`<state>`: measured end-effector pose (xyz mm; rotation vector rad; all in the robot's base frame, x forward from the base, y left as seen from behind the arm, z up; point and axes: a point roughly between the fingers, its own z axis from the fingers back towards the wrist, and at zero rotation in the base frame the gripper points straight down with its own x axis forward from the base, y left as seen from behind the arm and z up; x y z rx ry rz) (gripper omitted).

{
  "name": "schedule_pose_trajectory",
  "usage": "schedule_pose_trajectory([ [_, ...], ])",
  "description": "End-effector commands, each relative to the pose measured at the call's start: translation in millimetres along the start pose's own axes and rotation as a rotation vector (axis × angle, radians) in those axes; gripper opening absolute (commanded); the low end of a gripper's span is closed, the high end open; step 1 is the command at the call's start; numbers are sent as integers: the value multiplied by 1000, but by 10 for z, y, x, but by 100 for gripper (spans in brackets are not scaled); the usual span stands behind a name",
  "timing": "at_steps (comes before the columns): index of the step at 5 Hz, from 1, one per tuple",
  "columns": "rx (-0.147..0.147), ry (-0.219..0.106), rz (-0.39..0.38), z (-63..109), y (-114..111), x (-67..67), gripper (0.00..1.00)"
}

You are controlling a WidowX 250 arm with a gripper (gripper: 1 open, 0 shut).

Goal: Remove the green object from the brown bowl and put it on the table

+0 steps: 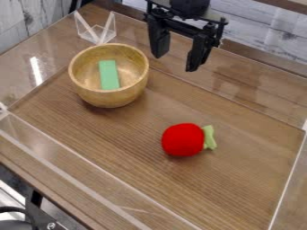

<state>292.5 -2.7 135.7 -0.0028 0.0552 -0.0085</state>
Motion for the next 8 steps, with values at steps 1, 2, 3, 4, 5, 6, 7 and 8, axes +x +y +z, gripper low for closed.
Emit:
schedule_pose_trajectory([
  [1,-1,32,-9,-144,1,-15,100],
  [2,-26,2,134,-275,309,25,100],
  [3,-65,-31,324,-243,632,-132,100],
  [4,-106,-55,513,-217,932,-270,100],
  [5,-139,-70,691,-243,1210,-309,100],
  [6,-158,-86,807,-305,1383,-279,100],
  [7,-172,-97,848,-365,1508,-211,100],
  [8,-181,-109,915,-450,1431,-70,100],
])
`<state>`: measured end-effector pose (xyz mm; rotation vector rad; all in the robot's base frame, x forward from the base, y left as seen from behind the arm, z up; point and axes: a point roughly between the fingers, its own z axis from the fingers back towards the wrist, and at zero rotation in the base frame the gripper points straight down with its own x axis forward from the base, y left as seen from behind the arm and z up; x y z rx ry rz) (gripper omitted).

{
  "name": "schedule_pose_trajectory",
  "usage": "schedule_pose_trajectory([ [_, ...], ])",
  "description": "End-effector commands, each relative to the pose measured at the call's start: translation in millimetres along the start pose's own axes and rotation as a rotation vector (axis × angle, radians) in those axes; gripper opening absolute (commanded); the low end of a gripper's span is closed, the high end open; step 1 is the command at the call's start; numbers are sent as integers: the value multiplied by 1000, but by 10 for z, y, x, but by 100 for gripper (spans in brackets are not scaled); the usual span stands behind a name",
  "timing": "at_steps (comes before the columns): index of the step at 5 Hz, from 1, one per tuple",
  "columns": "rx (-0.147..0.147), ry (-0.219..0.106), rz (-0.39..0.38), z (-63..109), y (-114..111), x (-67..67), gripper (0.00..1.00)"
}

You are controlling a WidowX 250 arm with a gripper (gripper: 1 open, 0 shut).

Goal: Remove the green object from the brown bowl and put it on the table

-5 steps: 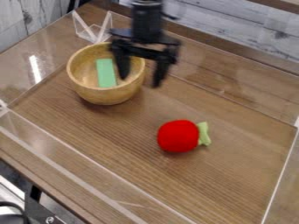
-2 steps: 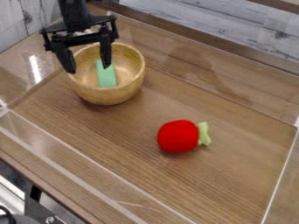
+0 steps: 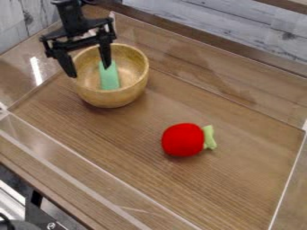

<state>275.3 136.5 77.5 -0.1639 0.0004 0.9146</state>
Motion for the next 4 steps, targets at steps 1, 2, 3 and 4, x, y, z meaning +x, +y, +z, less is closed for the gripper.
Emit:
schedule_pose_trajectory([
  [1,-32,-61,52,28,-216,81,100],
  [2,-42,-67,79,25,-340,133,100],
  [3,-39,-73,95,-7,-403,164,100],
  [4,-36,-84,139,-93,-442,209,100],
])
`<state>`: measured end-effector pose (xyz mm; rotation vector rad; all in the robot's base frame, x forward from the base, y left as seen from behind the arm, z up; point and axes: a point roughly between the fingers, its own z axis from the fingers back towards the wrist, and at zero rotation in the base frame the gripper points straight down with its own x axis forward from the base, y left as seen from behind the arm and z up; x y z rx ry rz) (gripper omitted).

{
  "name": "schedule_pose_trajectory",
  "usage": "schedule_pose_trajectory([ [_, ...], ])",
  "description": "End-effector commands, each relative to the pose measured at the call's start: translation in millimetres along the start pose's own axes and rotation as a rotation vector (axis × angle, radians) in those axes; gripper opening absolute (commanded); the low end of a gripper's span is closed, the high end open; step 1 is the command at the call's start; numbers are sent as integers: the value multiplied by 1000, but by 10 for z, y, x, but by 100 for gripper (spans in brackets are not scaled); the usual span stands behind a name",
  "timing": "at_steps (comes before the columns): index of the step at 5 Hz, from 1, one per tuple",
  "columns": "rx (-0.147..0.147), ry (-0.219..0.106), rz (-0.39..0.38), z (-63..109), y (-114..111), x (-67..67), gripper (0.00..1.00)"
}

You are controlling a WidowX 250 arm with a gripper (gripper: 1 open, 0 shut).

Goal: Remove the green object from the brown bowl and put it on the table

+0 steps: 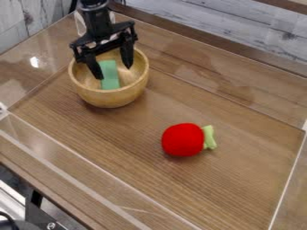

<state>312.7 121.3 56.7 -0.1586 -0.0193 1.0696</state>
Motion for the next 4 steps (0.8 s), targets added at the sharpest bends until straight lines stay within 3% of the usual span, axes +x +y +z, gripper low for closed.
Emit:
schedule_pose_trajectory([
  [1,-33,-59,39,94,-140,126,100],
  [4,-24,-88,197,-151,-18,287,100],
])
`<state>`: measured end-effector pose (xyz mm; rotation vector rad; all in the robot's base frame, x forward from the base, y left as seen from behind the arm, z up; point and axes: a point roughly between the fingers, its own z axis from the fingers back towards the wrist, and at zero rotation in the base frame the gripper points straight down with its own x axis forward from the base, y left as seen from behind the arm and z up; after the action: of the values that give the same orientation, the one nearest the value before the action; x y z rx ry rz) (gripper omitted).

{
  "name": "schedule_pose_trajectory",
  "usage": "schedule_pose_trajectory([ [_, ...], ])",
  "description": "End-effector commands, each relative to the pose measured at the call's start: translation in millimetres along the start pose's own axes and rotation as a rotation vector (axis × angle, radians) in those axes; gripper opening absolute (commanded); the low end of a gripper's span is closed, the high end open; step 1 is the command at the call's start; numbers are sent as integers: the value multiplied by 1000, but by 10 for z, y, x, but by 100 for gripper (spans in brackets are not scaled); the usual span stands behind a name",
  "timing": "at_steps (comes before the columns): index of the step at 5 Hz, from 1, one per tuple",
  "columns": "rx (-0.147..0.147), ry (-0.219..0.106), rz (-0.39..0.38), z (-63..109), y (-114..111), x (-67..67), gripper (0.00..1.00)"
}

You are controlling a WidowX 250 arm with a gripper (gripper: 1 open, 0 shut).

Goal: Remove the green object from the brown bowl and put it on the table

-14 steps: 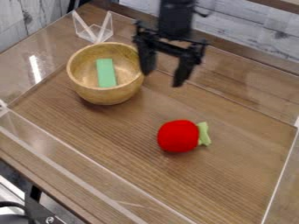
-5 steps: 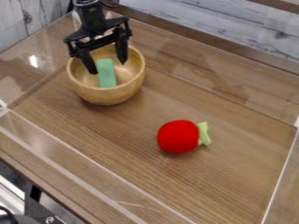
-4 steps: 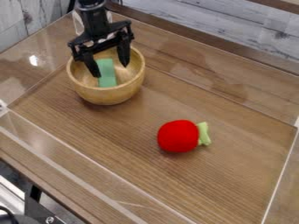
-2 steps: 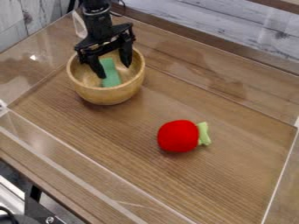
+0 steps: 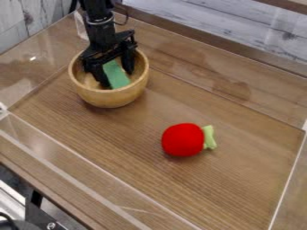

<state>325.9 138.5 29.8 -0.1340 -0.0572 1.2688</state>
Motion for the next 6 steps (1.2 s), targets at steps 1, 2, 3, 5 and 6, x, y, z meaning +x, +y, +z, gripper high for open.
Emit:
schedule_pose_trajectory([
  [1,-22,-38,56,57,5,127,100],
  [2,-19,-44,88,103,-4,153,100],
  [3,-16,-49,115,155,-18,169,100],
  [5,-18,-40,96,346,-33,216,0],
  [6,-27,-22,86,486,-51,133,0],
])
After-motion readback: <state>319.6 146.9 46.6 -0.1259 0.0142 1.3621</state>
